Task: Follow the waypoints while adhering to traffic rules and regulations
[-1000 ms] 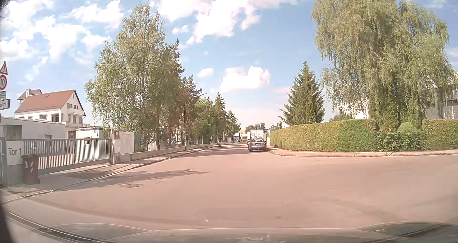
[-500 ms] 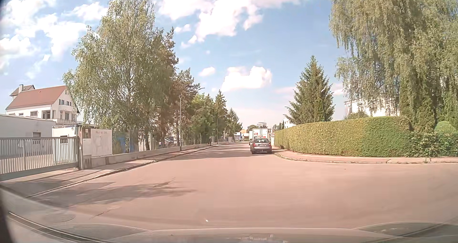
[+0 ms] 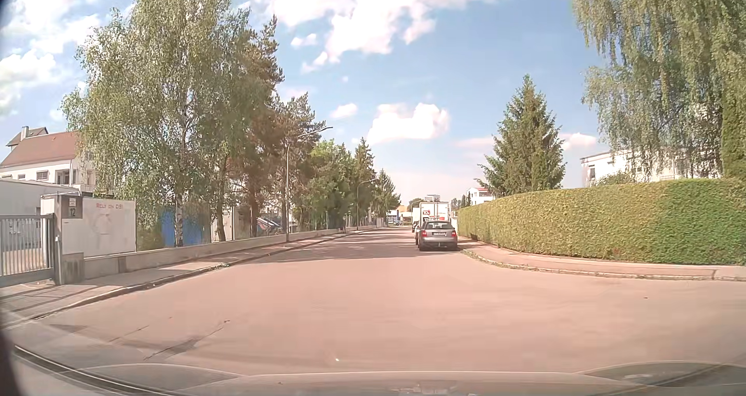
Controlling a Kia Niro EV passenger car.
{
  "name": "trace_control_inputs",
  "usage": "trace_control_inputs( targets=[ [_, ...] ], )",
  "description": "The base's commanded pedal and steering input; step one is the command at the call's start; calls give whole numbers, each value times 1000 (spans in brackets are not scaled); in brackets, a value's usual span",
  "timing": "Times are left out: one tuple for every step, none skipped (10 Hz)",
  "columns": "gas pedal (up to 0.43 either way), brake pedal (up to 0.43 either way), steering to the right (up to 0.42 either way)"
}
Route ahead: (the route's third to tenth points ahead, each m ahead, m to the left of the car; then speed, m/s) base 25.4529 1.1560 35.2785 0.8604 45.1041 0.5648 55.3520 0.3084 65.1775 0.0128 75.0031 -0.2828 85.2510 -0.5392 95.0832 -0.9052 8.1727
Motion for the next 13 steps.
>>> trace_control_inputs(
  targets=[
    [0, 18, -25],
    [0, 18, -29],
    [0, 18, -34],
    [0, 18, -39],
    [0, 18, -45],
    [0, 18, -51],
    [0, 18, -55],
    [0, 18, -57],
    [39, 18, -58],
    [39, 18, -54],
    [39, 18, -51],
    [39, 18, -51],
    [47, 18, -49]
  ],
)
